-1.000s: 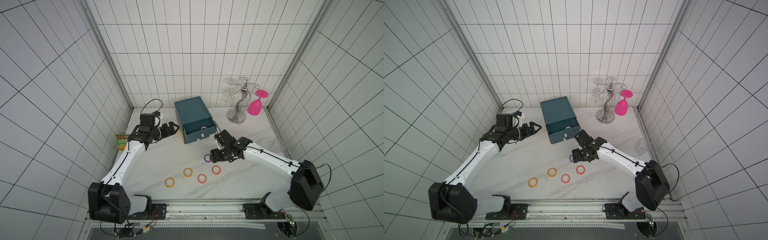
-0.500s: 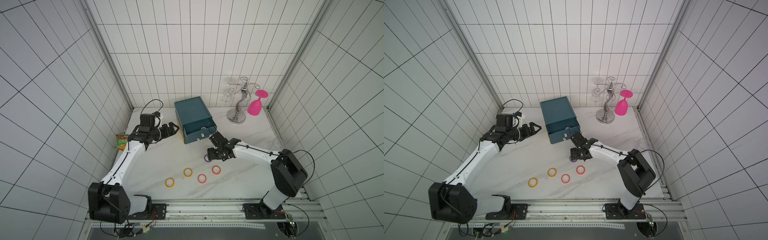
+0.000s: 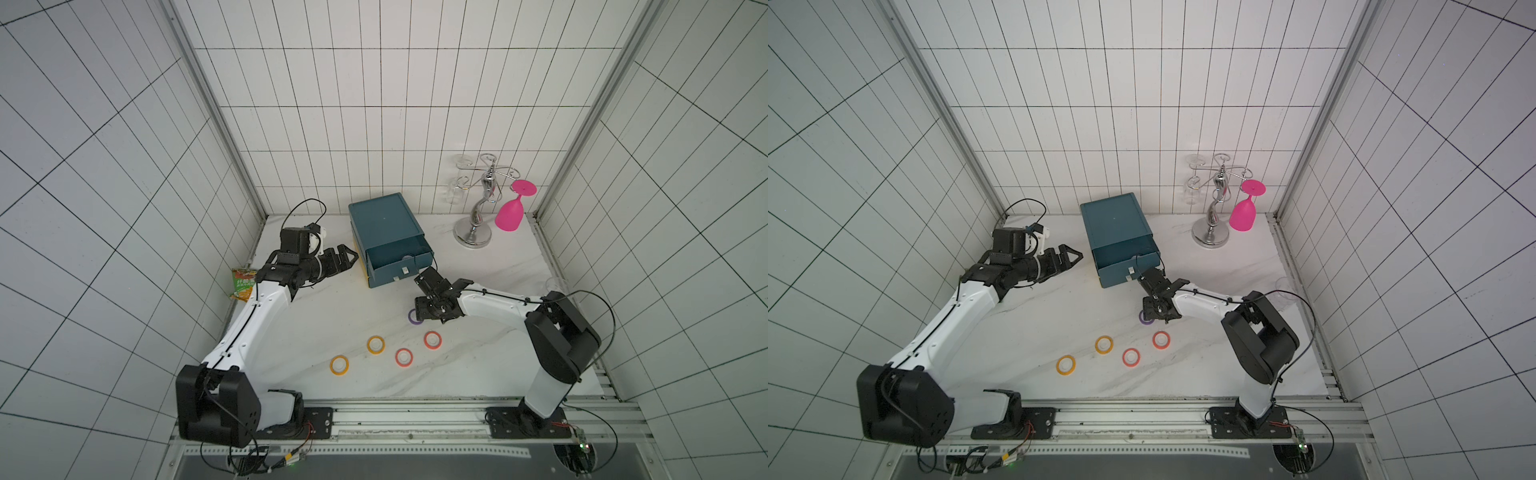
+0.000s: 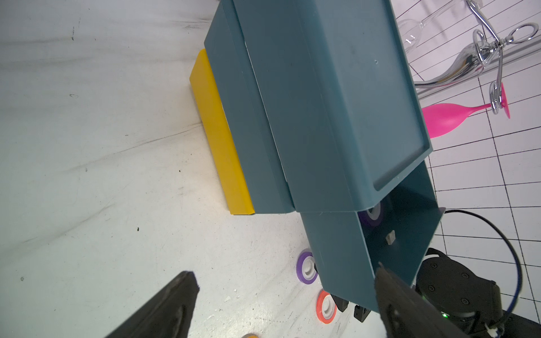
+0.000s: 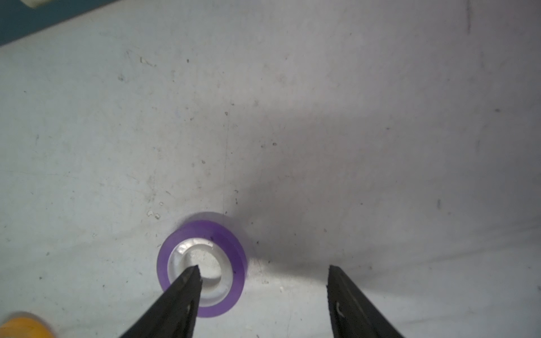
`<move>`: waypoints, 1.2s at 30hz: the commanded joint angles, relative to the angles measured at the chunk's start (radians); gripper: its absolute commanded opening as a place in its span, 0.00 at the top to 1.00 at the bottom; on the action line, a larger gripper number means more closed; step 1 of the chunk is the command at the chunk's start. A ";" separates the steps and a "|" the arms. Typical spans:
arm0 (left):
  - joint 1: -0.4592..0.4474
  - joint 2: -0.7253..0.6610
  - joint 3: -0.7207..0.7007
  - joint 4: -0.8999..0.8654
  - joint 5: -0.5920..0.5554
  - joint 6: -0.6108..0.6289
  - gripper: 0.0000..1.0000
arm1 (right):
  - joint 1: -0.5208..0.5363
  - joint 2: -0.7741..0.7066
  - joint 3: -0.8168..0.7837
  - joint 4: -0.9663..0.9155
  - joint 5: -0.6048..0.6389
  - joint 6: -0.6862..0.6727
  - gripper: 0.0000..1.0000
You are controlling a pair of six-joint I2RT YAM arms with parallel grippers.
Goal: Place the transparent tape into the drawer according to color
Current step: Pick up the tape from the drawer.
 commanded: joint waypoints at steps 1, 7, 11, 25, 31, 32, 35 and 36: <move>0.005 -0.012 0.009 0.000 -0.011 0.015 0.02 | 0.010 0.025 -0.015 0.002 0.031 0.009 0.30; 0.005 -0.017 0.006 -0.001 -0.014 0.016 0.02 | 0.032 0.041 -0.024 -0.001 0.033 0.005 0.31; 0.005 -0.020 0.004 -0.002 -0.016 0.016 0.02 | 0.045 0.052 -0.029 -0.021 0.050 0.004 0.32; 0.005 -0.024 0.006 -0.003 -0.017 0.018 0.02 | 0.009 0.011 -0.111 -0.198 0.071 0.049 0.40; 0.006 -0.024 0.007 0.000 -0.018 0.018 0.02 | -0.025 0.044 -0.079 -0.251 -0.061 0.003 0.46; 0.006 -0.023 0.008 0.000 -0.018 0.017 0.02 | -0.025 0.049 -0.070 -0.258 -0.075 -0.003 0.48; 0.006 -0.028 0.009 -0.001 -0.021 0.019 0.02 | -0.029 0.066 -0.047 -0.281 -0.117 -0.018 0.54; 0.007 -0.028 0.010 -0.002 -0.022 0.018 0.02 | -0.030 0.073 -0.038 -0.291 -0.126 -0.024 0.55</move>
